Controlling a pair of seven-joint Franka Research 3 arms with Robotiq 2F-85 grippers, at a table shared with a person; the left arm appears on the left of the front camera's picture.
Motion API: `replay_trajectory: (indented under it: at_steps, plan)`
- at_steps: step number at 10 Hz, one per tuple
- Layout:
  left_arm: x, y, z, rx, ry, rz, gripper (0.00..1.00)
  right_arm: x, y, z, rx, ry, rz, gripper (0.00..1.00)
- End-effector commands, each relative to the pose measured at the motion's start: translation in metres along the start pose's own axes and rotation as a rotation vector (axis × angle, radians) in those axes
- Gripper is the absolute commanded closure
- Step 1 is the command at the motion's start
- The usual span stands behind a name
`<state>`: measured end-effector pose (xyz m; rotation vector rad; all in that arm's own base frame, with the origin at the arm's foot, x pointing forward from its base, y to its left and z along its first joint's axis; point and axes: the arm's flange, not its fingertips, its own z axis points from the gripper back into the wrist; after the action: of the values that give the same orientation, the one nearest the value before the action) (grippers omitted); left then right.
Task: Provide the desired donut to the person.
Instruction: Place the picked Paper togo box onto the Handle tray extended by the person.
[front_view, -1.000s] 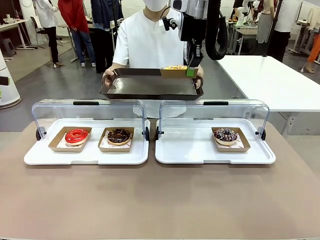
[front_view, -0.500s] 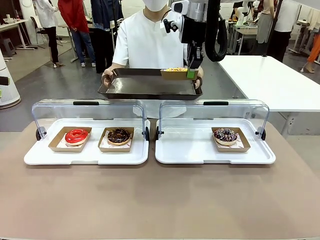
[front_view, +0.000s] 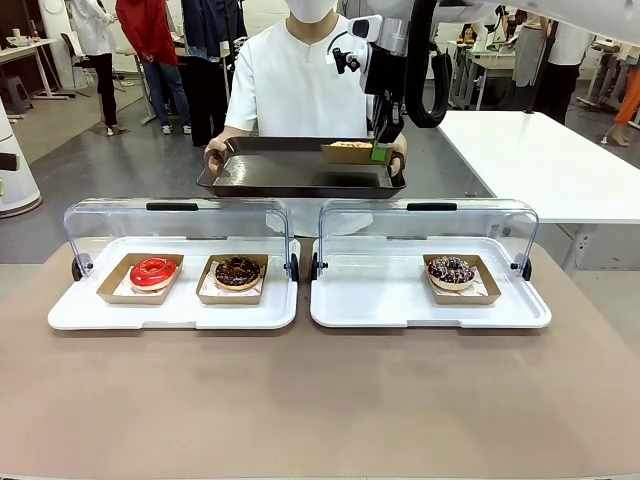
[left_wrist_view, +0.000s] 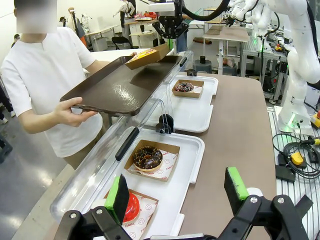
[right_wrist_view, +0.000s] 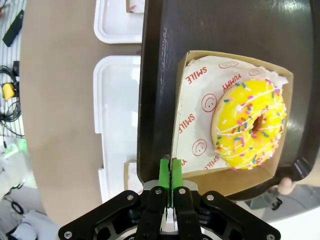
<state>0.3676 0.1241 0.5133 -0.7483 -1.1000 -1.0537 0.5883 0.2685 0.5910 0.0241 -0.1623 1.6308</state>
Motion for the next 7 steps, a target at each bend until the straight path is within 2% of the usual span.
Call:
replay_trajectory:
  at_steps: [1, 7]
  plan:
    - [0.000, 0.001, 0.001, 0.006, -0.010, -0.005, 0.00, -0.001, -0.017, -0.001, 0.006, -0.010, -0.019, 0.98]
    - [0.000, 0.001, 0.001, 0.006, -0.010, -0.005, 0.00, -0.008, -0.024, -0.019, 0.043, -0.007, -0.034, 0.98]
